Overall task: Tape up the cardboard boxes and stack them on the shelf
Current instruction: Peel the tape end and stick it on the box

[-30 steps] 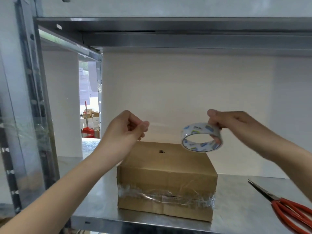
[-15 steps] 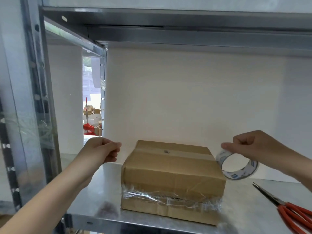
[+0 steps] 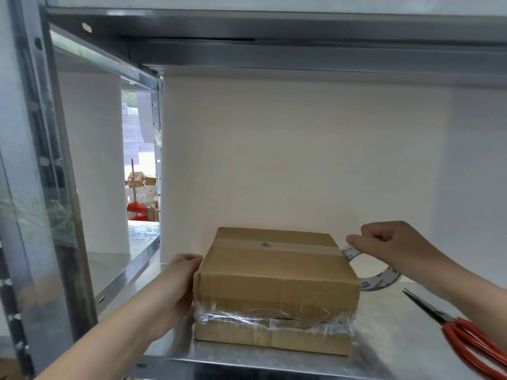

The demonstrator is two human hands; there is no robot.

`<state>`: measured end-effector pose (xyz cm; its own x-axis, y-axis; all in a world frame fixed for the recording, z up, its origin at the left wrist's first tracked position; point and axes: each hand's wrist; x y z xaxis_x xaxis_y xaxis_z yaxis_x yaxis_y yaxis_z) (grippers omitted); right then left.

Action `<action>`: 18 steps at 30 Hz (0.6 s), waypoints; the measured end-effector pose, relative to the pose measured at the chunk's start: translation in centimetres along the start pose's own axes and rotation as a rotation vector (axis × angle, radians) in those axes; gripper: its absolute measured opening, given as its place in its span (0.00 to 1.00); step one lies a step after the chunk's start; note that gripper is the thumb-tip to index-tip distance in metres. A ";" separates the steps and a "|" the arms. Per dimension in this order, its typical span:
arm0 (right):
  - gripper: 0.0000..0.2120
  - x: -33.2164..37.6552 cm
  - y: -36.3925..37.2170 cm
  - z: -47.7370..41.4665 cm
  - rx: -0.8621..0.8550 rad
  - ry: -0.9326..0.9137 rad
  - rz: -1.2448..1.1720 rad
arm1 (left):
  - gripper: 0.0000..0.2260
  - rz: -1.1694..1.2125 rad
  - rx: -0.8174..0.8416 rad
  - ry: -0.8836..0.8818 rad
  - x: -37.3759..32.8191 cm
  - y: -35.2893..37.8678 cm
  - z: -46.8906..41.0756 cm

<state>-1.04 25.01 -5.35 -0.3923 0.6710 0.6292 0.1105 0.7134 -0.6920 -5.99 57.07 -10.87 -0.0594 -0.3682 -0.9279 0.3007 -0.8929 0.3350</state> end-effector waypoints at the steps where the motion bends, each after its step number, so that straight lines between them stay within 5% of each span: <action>1: 0.26 -0.1 0.0 0.0 0.003 0.003 -0.015 | 0.08 -0.036 -0.068 0.008 0.3 0.4 -0.8; 4: 0.26 -0.4 -0.3 0.1 0.041 0.035 -0.046 | 0.08 -0.385 -0.193 0.107 -0.1 0.7 -3.0; 6: 0.25 -0.6 -0.6 0.1 0.083 0.078 -0.072 | 0.14 -0.646 -0.189 0.353 -2.3 0.6 -3.1; 9: 0.25 -0.6 -0.5 0.1 0.122 0.102 -0.097 | 0.12 -0.769 0.067 0.754 -6.8 2.8 0.2; 10: 0.25 -0.5 -0.4 0.3 0.123 0.099 -0.100 | 0.09 -0.859 0.252 0.741 -7.3 4.1 1.3; 12: 0.25 -0.2 0.0 0.6 0.122 0.085 -0.115 | 0.31 -1.297 0.559 0.531 -6.8 6.8 2.4; 14: 0.24 -0.1 0.3 0.9 0.117 0.074 -0.142 | 0.39 -1.681 0.642 0.369 -5.5 8.4 2.7; 18: 0.25 -0.5 0.6 1.5 0.073 0.074 -0.183 | 0.40 -1.687 0.649 0.345 -5.2 8.7 2.9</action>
<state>-2.18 24.83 -6.60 -0.3313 0.5461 0.7694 -0.0241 0.8103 -0.5855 -5.80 50.43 -2.68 0.3277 0.9072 -0.2637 -0.2405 -0.1899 -0.9519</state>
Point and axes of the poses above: each hand's wrist, its own z-axis away from the middle knuckle, its own y-axis out of the palm, x = y × z, and after that the axes turned 5 degrees about z, right-handed
